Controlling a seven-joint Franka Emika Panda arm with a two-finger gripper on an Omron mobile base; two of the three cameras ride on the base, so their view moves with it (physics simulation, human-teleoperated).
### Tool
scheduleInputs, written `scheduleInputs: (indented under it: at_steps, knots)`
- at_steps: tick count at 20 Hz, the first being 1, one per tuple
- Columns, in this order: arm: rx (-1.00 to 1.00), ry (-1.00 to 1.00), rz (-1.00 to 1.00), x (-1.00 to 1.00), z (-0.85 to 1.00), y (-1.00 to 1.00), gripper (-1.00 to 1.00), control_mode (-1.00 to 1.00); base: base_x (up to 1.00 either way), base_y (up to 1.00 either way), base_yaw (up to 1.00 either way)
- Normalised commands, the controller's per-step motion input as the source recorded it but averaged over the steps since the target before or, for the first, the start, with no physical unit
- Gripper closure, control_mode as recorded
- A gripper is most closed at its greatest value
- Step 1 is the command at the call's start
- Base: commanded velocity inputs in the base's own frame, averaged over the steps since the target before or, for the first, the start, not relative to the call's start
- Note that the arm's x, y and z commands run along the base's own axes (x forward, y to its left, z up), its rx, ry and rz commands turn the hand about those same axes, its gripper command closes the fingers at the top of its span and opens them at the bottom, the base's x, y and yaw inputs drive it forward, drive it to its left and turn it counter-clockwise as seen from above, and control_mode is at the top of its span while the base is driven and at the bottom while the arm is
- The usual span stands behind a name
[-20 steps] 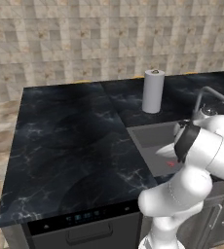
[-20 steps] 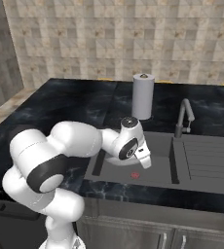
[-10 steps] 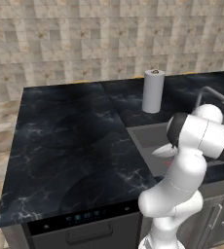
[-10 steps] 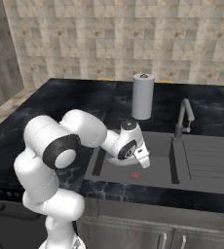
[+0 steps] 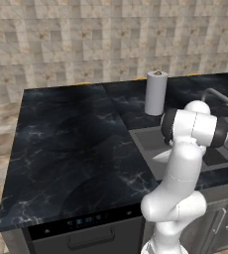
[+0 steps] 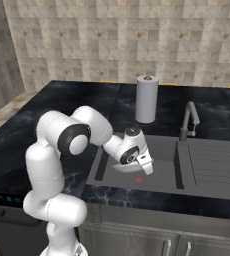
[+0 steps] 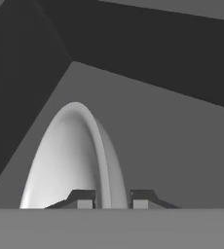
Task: Dump the potato and banana from the bowl so the bowl can be washed. Place the bowl in the sink after clearing the leftovers.
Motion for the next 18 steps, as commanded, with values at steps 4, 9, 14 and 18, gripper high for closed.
scheduleInputs:
  at_steps: [4, 9, 14, 18]
  knots:
    - [0.0, 0.1, 0.0, 0.11, -0.42, 0.0, 1.0, -1.0, 0.0, 0.0, 0.0]
    - [-0.01, 0.06, -0.02, 0.43, -0.28, 0.0, 1.0, -1.0, 0.0, 0.0, 0.0]
    - [0.01, 0.0, -0.02, 0.26, -0.26, -0.02, 1.0, -1.0, 0.0, 0.0, 0.0]
    - [0.0, 0.0, 0.0, 0.18, -0.11, 0.0, 1.0, -1.0, 0.0, 0.0, 0.0]
